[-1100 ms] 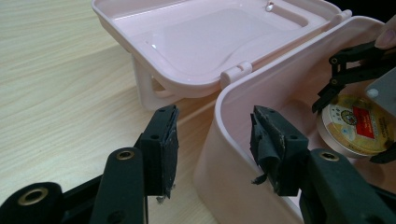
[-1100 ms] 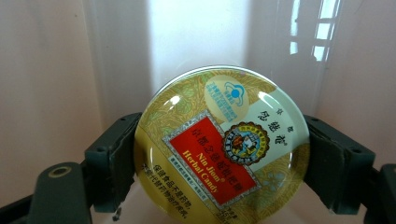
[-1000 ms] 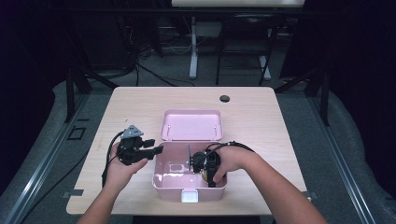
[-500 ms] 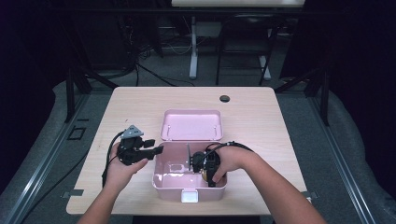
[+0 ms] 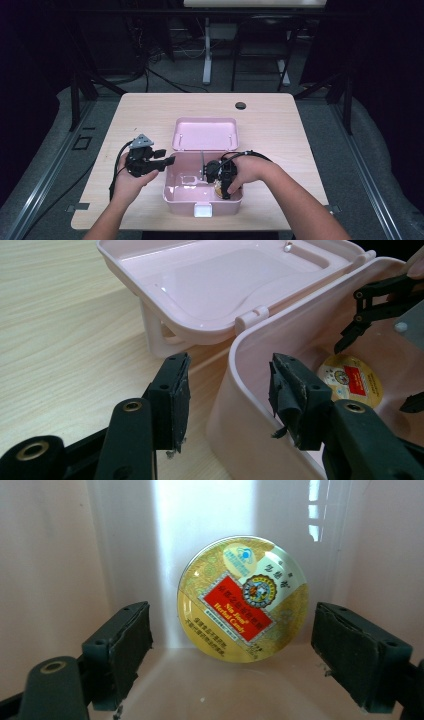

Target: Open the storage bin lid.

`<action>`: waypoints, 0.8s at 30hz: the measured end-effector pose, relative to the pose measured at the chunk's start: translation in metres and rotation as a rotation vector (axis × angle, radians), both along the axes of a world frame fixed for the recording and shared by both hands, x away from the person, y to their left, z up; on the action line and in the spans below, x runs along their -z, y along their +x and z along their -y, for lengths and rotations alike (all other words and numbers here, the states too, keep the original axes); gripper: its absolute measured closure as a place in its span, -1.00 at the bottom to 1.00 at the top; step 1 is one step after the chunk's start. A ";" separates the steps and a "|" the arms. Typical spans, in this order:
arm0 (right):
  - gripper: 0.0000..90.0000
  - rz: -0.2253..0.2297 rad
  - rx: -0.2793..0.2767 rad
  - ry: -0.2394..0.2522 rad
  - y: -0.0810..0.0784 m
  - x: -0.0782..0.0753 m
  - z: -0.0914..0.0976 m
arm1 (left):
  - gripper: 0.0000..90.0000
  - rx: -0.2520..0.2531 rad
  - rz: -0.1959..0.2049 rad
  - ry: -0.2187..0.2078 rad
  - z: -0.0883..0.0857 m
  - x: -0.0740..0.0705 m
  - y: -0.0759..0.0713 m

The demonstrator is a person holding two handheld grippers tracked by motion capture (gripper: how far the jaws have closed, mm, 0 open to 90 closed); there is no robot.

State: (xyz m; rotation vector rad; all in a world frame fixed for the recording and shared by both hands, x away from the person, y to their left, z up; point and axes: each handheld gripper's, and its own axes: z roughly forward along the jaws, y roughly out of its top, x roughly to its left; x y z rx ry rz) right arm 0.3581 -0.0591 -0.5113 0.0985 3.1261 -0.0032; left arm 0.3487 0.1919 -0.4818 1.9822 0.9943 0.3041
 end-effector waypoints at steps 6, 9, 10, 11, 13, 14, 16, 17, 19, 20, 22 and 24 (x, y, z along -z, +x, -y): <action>-0.58 -0.004 0.011 0.036 -0.004 -0.015 0.002 | 0.07 0.004 0.001 -0.002 0.000 -0.003 -0.001; -0.54 -0.001 0.023 0.076 -0.005 -0.025 0.004 | 0.04 0.005 0.001 -0.012 0.000 -0.003 -0.001; -0.52 0.002 0.026 0.095 -0.004 -0.028 0.005 | 0.02 0.005 0.000 -0.011 0.000 -0.004 -0.001; -0.51 0.003 0.034 0.103 -0.004 -0.032 0.006 | -0.01 0.008 -0.002 -0.009 0.000 -0.004 -0.001; -0.51 0.010 0.050 0.108 -0.004 -0.038 0.008 | -0.08 0.018 -0.011 -0.008 0.001 -0.004 -0.001; -0.51 0.021 0.056 0.109 -0.005 -0.041 0.008 | -0.12 0.021 -0.011 -0.005 0.002 -0.004 -0.001; -0.55 0.034 0.065 0.121 -0.005 -0.047 0.009 | -0.19 0.021 -0.017 -0.010 0.003 -0.003 -0.002; -0.56 0.037 0.069 0.131 -0.005 -0.050 0.010 | -0.25 0.027 -0.020 -0.004 0.004 -0.003 -0.001; -0.61 0.039 0.077 0.148 -0.007 -0.056 0.011 | -0.33 0.038 -0.030 0.003 0.005 -0.004 -0.001; -0.63 0.039 0.080 0.154 -0.007 -0.058 0.011 | -0.38 0.046 -0.033 0.006 0.006 -0.004 -0.002; -0.69 0.031 0.079 0.164 -0.009 -0.061 0.012 | -0.41 0.048 -0.027 -0.003 0.007 -0.005 -0.003; -0.72 0.028 0.076 0.168 -0.009 -0.064 0.014 | -0.46 0.055 -0.014 -0.008 0.008 -0.007 -0.004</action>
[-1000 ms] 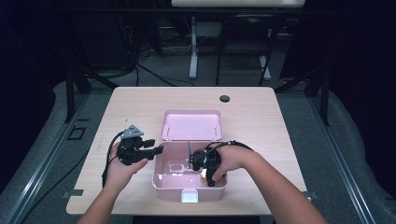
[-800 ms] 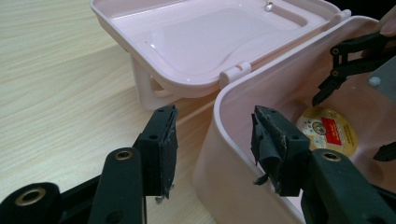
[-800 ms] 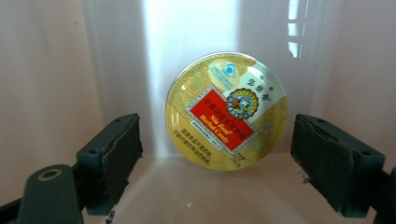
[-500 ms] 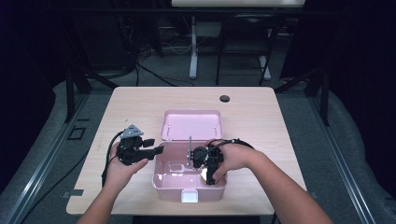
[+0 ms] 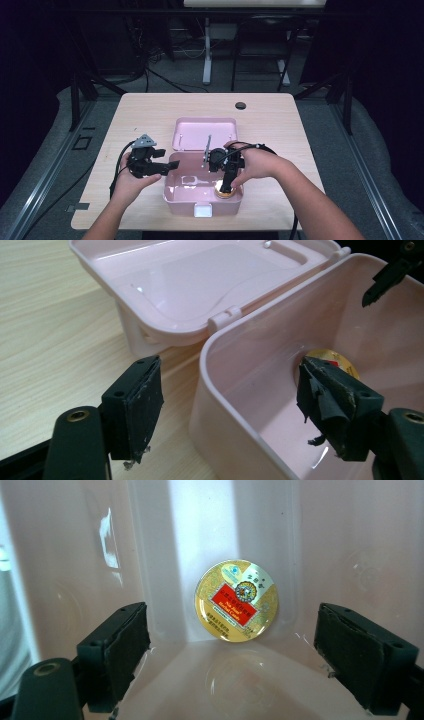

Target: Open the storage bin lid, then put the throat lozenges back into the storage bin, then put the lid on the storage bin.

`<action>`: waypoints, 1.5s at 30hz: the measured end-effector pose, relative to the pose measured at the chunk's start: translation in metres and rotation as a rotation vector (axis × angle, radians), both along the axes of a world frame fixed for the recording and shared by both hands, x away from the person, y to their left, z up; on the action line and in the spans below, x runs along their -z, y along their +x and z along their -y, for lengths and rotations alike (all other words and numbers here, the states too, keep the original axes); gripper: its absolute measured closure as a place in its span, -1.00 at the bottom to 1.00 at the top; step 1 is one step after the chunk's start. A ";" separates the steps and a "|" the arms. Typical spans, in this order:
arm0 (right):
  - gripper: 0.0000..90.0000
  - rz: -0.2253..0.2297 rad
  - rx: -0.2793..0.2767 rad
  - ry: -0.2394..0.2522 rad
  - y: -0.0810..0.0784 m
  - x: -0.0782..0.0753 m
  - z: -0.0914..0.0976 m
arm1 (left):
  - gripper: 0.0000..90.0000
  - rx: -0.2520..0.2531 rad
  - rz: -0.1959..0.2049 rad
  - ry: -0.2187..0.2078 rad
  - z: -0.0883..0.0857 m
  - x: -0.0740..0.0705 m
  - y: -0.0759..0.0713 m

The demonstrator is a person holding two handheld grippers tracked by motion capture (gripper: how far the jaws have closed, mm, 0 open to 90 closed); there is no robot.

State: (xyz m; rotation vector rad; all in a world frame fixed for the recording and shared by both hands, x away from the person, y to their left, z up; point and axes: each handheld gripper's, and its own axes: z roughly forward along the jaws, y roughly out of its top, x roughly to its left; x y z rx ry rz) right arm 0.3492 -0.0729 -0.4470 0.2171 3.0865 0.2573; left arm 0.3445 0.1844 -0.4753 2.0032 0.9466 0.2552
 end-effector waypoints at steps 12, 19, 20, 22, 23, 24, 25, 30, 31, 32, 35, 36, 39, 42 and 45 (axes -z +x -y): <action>-0.37 0.055 0.071 0.069 0.005 -0.014 0.014 | -0.35 -0.017 0.020 0.008 -0.004 -0.004 -0.001; -0.14 0.090 0.138 0.147 0.012 -0.023 0.026 | -0.12 -0.020 0.039 -0.001 -0.007 -0.006 -0.003; -0.11 0.104 0.148 0.156 0.013 -0.024 0.027 | -0.03 -0.011 0.041 -0.006 -0.008 -0.007 -0.003; -0.04 0.106 0.167 0.168 0.015 -0.024 0.030 | 0.00 -0.012 0.050 0.004 -0.008 -0.007 -0.004; -0.02 0.107 0.175 0.170 0.016 -0.025 0.032 | 0.01 -0.014 0.060 0.011 -0.008 -0.007 -0.004; -0.01 0.103 0.189 0.171 0.016 -0.025 0.033 | 0.03 -0.014 0.062 0.008 -0.008 -0.007 -0.004; 0.01 0.105 0.200 0.180 0.018 -0.025 0.035 | 0.03 -0.017 0.065 -0.003 -0.008 -0.007 -0.004; 0.05 0.113 0.246 0.195 0.022 -0.026 0.040 | 0.02 -0.024 0.087 -0.033 -0.010 -0.009 -0.005; 0.05 0.112 0.253 0.194 0.023 -0.027 0.041 | 0.02 -0.026 0.087 -0.032 -0.011 -0.010 -0.005; 0.06 0.110 0.260 0.204 0.024 -0.027 0.042 | 0.02 -0.025 0.082 -0.029 -0.012 -0.010 -0.005; 0.06 0.105 0.283 0.214 0.027 -0.027 0.044 | 0.02 -0.038 0.079 -0.016 -0.013 -0.010 -0.005; 0.07 0.104 0.288 0.218 0.027 -0.027 0.045 | 0.02 -0.041 0.082 -0.017 -0.014 -0.010 -0.005; 0.10 0.101 0.312 0.241 0.030 -0.028 0.047 | 0.04 -0.037 0.079 -0.034 -0.015 -0.010 -0.004; 0.10 0.107 0.327 0.255 0.033 -0.028 0.048 | 0.08 -0.043 0.079 -0.035 -0.017 -0.011 -0.005; 0.10 0.108 0.338 0.269 0.034 -0.029 0.049 | 0.13 -0.040 0.081 -0.028 -0.018 -0.011 -0.005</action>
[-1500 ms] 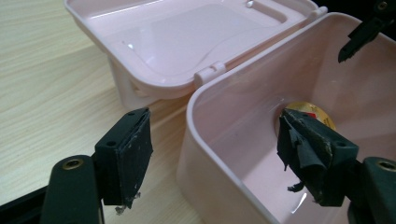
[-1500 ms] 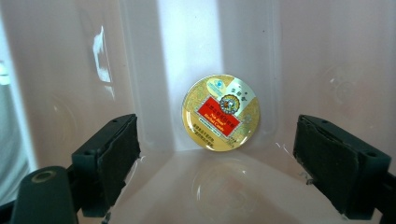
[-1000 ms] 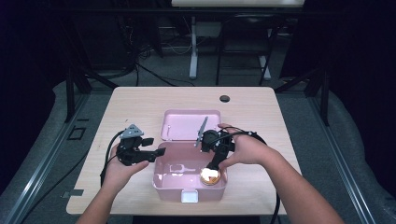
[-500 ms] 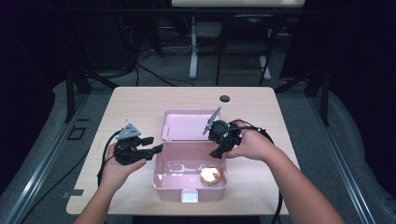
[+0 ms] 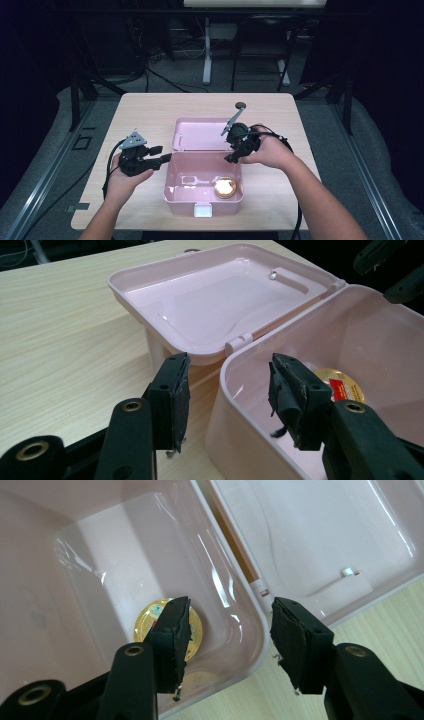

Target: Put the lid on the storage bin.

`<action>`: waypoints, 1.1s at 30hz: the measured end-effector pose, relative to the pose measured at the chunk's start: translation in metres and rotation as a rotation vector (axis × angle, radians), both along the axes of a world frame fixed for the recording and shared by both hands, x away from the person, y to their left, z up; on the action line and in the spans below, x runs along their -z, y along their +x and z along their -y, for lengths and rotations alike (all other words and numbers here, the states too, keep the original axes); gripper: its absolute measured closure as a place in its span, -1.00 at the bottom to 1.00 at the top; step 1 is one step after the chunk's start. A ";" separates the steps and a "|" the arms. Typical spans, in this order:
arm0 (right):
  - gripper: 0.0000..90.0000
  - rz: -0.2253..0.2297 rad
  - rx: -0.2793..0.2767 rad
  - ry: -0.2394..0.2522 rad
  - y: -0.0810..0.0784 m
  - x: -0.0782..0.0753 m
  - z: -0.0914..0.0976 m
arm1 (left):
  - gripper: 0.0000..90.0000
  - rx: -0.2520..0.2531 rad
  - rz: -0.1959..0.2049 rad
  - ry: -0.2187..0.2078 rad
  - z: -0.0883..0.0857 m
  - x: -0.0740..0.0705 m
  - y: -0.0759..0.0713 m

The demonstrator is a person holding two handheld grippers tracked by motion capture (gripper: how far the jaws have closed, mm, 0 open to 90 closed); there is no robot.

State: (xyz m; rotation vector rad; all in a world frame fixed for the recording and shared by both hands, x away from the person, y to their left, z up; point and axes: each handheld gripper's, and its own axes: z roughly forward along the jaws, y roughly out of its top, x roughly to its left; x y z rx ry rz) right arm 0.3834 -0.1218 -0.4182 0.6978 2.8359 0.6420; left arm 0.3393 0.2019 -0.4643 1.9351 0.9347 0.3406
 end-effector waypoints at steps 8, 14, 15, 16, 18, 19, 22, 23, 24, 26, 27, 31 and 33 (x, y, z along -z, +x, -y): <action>0.09 0.028 0.043 0.055 0.006 -0.001 0.005 | 0.31 0.003 -0.012 0.016 0.000 0.002 0.000; 0.12 0.056 0.084 0.104 0.010 0.000 0.008 | 0.43 0.012 -0.025 0.012 0.002 0.004 0.000; 0.12 0.056 0.090 0.110 0.010 0.000 0.008 | 0.44 0.012 -0.024 0.013 0.002 0.005 0.000; 0.13 0.060 0.094 0.113 0.010 0.000 0.009 | 0.44 0.018 -0.031 0.010 0.003 0.006 0.000; 0.14 0.065 0.109 0.126 0.011 0.001 0.010 | 0.45 0.026 -0.039 0.015 0.004 0.007 0.000; 0.14 0.065 0.118 0.132 0.012 0.001 0.010 | 0.45 0.028 -0.037 0.011 0.005 0.008 0.001; 0.17 0.056 0.139 0.157 0.014 0.004 0.012 | 0.48 0.026 -0.038 0.017 0.007 0.010 0.001; 0.17 0.059 0.146 0.157 0.015 0.005 0.013 | 0.49 0.028 -0.037 0.020 0.007 0.010 0.001; 0.18 0.065 0.153 0.160 0.015 0.006 0.013 | 0.51 0.027 -0.042 0.022 0.007 0.011 0.001; 0.20 0.075 0.173 0.172 0.017 0.008 0.014 | 0.56 0.027 -0.048 0.028 0.007 0.012 0.002; 0.21 0.083 0.187 0.183 0.017 0.009 0.014 | 0.58 0.024 -0.051 0.028 0.008 0.013 0.002; 0.22 0.097 0.223 0.209 0.020 0.012 0.015 | 0.62 0.029 -0.052 0.023 0.009 0.014 0.002; 0.22 0.104 0.234 0.215 0.021 0.012 0.015 | 0.63 0.030 -0.048 0.027 0.009 0.014 0.002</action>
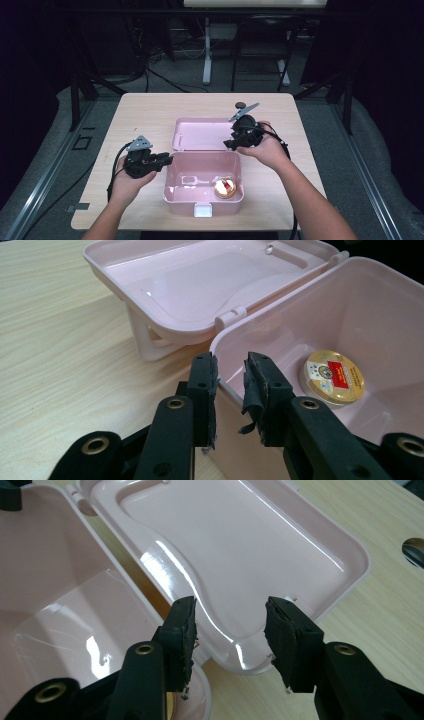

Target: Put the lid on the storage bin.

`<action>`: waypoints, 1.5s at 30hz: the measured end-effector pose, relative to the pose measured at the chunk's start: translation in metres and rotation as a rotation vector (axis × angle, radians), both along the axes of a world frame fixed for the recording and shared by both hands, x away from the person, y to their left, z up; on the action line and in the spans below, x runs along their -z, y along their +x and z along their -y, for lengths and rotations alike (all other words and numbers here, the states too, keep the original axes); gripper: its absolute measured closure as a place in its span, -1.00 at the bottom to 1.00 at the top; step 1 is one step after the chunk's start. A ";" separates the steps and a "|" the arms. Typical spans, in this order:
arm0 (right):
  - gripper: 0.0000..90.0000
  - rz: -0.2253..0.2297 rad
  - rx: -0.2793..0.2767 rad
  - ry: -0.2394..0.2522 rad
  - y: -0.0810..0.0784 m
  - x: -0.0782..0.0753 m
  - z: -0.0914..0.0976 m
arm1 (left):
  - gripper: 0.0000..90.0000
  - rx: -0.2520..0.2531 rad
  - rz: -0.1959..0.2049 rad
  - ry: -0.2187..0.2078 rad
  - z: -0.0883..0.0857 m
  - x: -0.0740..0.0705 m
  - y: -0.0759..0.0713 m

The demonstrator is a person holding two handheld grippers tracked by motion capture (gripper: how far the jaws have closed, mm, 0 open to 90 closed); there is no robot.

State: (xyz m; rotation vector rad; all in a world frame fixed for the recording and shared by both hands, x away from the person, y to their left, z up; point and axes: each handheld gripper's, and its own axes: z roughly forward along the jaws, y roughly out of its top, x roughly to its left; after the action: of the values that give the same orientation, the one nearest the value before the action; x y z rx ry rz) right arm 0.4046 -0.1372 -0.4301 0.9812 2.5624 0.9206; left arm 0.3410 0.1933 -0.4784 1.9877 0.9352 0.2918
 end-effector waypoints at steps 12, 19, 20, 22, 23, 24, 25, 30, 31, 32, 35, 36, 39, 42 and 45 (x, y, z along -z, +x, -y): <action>0.19 0.034 0.111 0.048 0.012 0.004 0.000 | 0.62 -0.004 0.006 -0.009 0.000 0.002 0.000; 0.18 0.034 0.179 0.050 0.023 0.013 0.002 | 0.62 -0.005 0.001 -0.022 0.000 0.004 0.001; 0.18 0.030 0.186 0.051 0.024 0.013 0.002 | 0.62 -0.008 0.002 -0.019 0.001 0.004 0.001; 0.18 0.033 0.200 0.062 0.026 0.015 0.002 | 0.61 -0.008 0.014 -0.018 0.001 0.005 0.001; 0.18 0.032 0.202 0.063 0.027 0.015 0.002 | 0.61 -0.008 0.017 -0.017 0.002 0.005 0.001; 0.18 0.035 0.207 0.063 0.028 0.016 0.001 | 0.61 -0.006 0.016 -0.011 0.002 0.005 0.001; 0.18 0.038 0.212 0.063 0.029 0.016 0.001 | 0.61 -0.012 0.021 -0.013 0.002 0.006 0.000; 0.17 0.026 0.219 0.071 0.035 0.021 0.002 | 0.61 -0.013 0.024 -0.013 0.003 0.006 0.001; 0.16 0.024 0.226 0.076 0.036 0.022 0.003 | 0.61 -0.014 0.027 -0.013 0.003 0.007 0.001; 0.16 0.025 0.232 0.079 0.037 0.022 0.004 | 0.61 -0.013 0.025 -0.009 0.003 0.006 0.001; 0.17 0.032 0.249 0.089 0.041 0.024 0.005 | 0.61 -0.013 0.027 -0.009 0.004 0.006 0.001; 0.17 0.040 0.254 0.089 0.042 0.024 0.006 | 0.61 -0.013 0.027 -0.009 0.004 0.006 0.001; 0.17 0.038 0.279 0.093 0.044 0.026 0.007 | 0.61 -0.014 0.027 -0.008 0.004 0.006 0.001; 0.17 0.037 0.304 0.093 0.048 0.030 0.008 | 0.61 -0.012 0.027 -0.007 0.004 0.006 0.001; 0.19 0.038 0.325 0.093 0.052 0.033 0.010 | 0.61 -0.014 0.026 -0.008 0.004 0.006 0.000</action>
State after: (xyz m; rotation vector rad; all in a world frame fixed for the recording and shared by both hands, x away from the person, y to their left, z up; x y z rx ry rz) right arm 0.4563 -0.1475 -0.4629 1.3421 2.2532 0.9596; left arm 0.3413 0.1895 -0.4847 1.9661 0.9321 0.3205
